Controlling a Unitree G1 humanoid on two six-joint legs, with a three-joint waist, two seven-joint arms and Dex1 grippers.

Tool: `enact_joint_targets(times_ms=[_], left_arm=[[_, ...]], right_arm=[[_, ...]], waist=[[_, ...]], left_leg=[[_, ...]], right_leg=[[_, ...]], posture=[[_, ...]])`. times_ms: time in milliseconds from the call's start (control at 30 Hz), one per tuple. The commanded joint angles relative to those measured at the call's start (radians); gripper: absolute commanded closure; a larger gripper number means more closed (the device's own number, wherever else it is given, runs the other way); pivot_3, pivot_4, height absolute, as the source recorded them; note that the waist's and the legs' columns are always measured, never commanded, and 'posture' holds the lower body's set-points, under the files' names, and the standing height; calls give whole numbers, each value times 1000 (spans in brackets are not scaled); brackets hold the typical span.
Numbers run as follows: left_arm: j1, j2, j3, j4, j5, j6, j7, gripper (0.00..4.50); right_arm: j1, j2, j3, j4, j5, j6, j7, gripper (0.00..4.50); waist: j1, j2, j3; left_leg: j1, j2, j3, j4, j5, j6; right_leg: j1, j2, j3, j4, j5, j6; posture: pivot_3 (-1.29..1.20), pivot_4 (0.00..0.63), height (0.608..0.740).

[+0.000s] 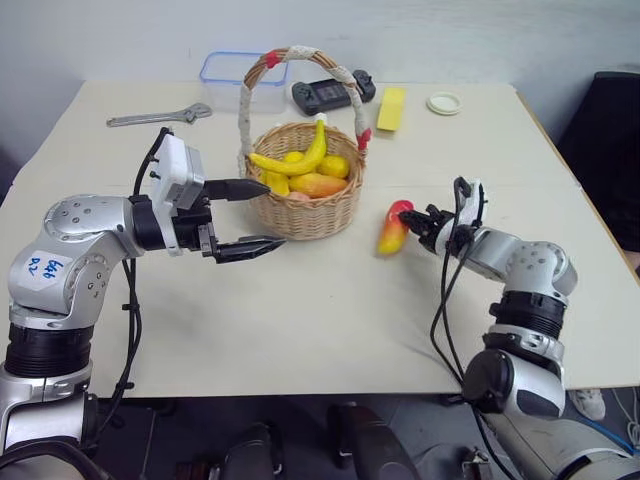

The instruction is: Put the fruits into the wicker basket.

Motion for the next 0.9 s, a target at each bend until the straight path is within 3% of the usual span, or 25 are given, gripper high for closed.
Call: enact_joint_targets(times_ms=[33, 233, 367, 567, 700, 833, 900], left_arm=[[27, 31, 62, -4, -3, -6, 10, 0], [55, 65, 133, -8, -32, 15, 24, 0], [71, 78, 149, -22, -29, 17, 30, 0], [95, 71, 160, -64, -42, 24, 58, 0], [114, 67, 170, -84, -48, 24, 72, 0], [123, 63, 173, -93, -50, 23, 80, 0], [121, 61, 171, -95, -52, 23, 82, 0]], right_arm=[[1, -54, 37, -199, 143, 139, 97, 3609], [-60, -34, 223, -384, 238, 222, 181, 3609], [-215, 65, 275, -256, 164, 93, 133, 3609], [-391, 86, 374, 79, -68, -267, 121, 3609], [-402, 81, 432, 121, -132, -349, 168, 2300], [-350, 60, 447, -3, -107, -300, 207, 860], [-296, 18, 431, -133, -54, -239, 247, 860]], waist=[[-4, 1, 0], [-10, 1, 1], [-7, 1, 1], [1, 0, 0], [2, 0, 0], [-2, 0, 0], [0, 0, 0]], left_leg=[[0, 0, 0, 0, 0, 0], [2, 2, 0, -2, 1, -2], [2, 1, 0, -4, 2, -2], [-1, 0, 0, -5, 1, 0], [-3, -1, 1, -5, -1, 2], [-3, -1, 1, -9, -1, 1], [-3, 0, 1, -11, 0, 0]], right_leg=[[0, 0, 0, 0, 0, 0], [0, 2, 0, 1, 0, 0], [-1, 2, 0, 1, 1, -1], [-1, -1, -1, -4, 1, -1], [-2, -2, -1, -6, 0, -1], [-2, -2, -1, -6, 0, -1], [-3, -2, -1, -6, 0, -1]], posture=[[0, 150, 740], [0, 150, 740], [0, 150, 740], [0, 150, 740], [0, 150, 740], [0, 150, 740], [0, 150, 740]])
